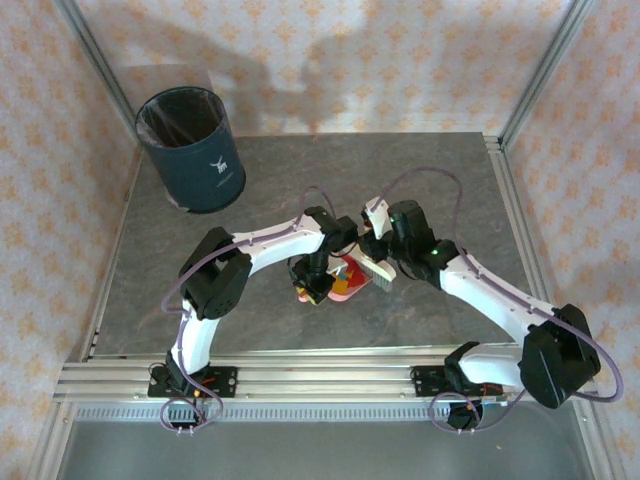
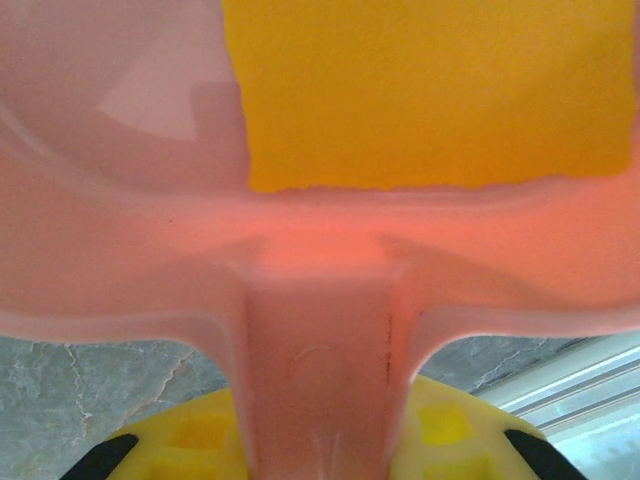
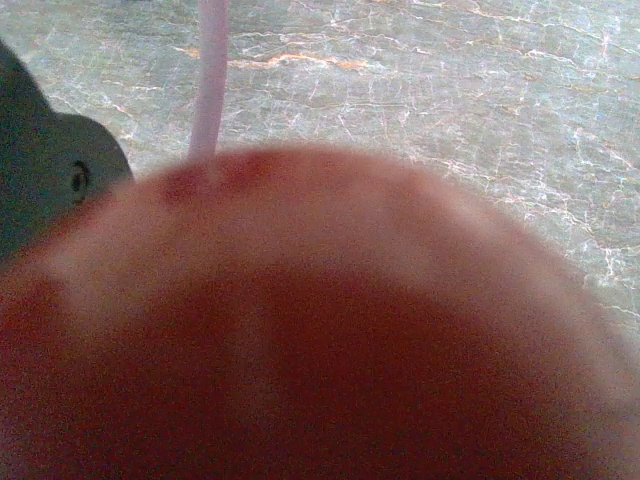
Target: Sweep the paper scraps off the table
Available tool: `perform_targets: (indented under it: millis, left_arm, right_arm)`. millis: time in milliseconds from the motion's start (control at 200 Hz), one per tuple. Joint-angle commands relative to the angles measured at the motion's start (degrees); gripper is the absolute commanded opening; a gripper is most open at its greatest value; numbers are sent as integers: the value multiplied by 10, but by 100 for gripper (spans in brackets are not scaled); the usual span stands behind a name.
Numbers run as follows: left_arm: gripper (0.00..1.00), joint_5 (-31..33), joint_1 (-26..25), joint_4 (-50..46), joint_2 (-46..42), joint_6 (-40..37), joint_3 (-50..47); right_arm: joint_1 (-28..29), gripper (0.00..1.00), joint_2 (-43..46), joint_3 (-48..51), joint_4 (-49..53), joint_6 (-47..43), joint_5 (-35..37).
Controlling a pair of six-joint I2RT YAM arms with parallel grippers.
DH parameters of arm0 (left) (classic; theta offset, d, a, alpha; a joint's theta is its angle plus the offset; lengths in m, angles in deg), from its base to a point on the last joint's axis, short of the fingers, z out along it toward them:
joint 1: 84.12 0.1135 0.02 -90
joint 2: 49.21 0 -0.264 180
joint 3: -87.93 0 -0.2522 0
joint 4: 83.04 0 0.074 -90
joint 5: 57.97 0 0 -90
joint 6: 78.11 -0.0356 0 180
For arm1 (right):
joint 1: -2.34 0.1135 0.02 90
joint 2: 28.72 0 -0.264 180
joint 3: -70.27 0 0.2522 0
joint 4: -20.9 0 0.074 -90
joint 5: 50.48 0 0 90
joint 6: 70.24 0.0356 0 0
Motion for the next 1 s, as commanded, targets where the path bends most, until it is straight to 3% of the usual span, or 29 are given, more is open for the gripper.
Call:
perform_targets:
  millis: [0,130,535,786,991]
  left_arm:
    - [0,13,3,-7,7,0,7]
    - [0,14,2,-8,2,-3,1]
    - [0,26,2,-2,-20,-4,-21]
    - [0,26,3,2,-30,-2,-35]
    - [0,25,4,4,-38,-4,-43]
  right_arm:
    - [5,0,18,-13,28,15,-19]
    - [6,0,54,-13,36,14,10]
    - [5,0,101,11,-13,50,191]
    - [5,0,53,9,-78,69,283]
    - [6,0,-25,-22,-112,75,275]
